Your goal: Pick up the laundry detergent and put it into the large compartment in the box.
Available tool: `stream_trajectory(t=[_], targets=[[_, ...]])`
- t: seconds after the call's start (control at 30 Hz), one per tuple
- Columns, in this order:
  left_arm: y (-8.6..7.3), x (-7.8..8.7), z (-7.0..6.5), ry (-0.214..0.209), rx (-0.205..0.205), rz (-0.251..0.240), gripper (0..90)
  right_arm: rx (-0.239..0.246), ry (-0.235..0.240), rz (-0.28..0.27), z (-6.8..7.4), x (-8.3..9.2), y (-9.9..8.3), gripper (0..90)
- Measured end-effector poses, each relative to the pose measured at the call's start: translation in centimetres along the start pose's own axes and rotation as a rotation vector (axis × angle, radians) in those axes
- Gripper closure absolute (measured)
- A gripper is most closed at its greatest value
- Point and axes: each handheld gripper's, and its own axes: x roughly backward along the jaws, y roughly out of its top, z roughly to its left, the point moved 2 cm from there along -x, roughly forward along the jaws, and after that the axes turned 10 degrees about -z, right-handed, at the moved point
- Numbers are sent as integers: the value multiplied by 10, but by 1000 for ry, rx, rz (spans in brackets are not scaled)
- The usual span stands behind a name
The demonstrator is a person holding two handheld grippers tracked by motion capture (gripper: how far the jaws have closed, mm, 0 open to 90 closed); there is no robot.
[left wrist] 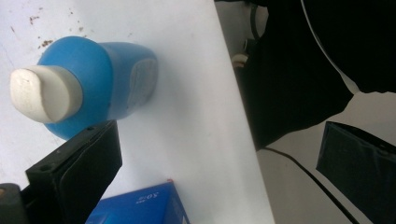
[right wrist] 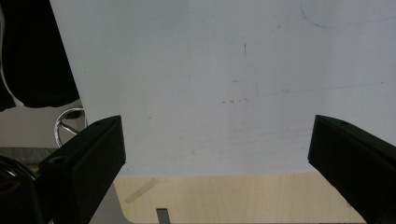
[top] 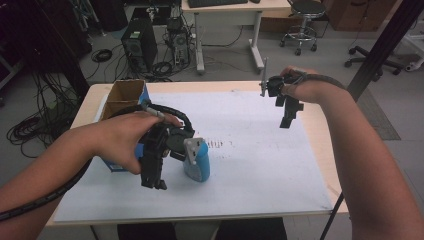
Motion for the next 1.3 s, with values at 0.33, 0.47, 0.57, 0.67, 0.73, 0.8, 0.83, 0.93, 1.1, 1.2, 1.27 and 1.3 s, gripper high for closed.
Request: stream_trajectory(t=[0.33, 0.47, 0.57, 0.67, 0.73, 0.8, 0.83, 0.93, 1.1, 1.2, 1.27, 1.3], targets=[[1, 6, -4, 11, -16, -18, 2, -7, -10, -6, 4, 2, -6, 38], [-1, 7, -4, 15, -23, -11, 2, -10, -9, -2, 5, 1, -5, 38], [-2, 9, -2, 21, -27, -23, 2, -1, -2, -11, 6, 0, -2, 37], [-3, 10, 1, 24, -40, -33, 2, 5, 1, -8, 6, -1, 1, 40], [-3, 10, 2, 29, -46, -35, 2, 7, -3, -6, 7, -1, 3, 38], [-2, 12, 4, 37, -57, -40, 2, 13, 0, -7, 7, -1, 5, 38], [-2, 12, 4, 37, -57, -40, 2, 13, 0, -7, 7, -1, 5, 38], [-1, 15, 8, 44, -71, -44, 2, 21, 1, -13, 7, -2, 7, 38], [2, 22, 18, 63, -75, -35, 2, 23, 2, -12, 7, -6, 9, 39], [2, 23, 24, 68, -79, -24, 2, 19, 2, -17, 8, -7, 9, 38], [3, 24, 29, 66, -84, -24, 2, 17, 2, -24, 8, -7, 9, 37], [3, 25, 32, 70, -90, -28, 2, 16, 3, -26, 8, -8, 9, 38]])
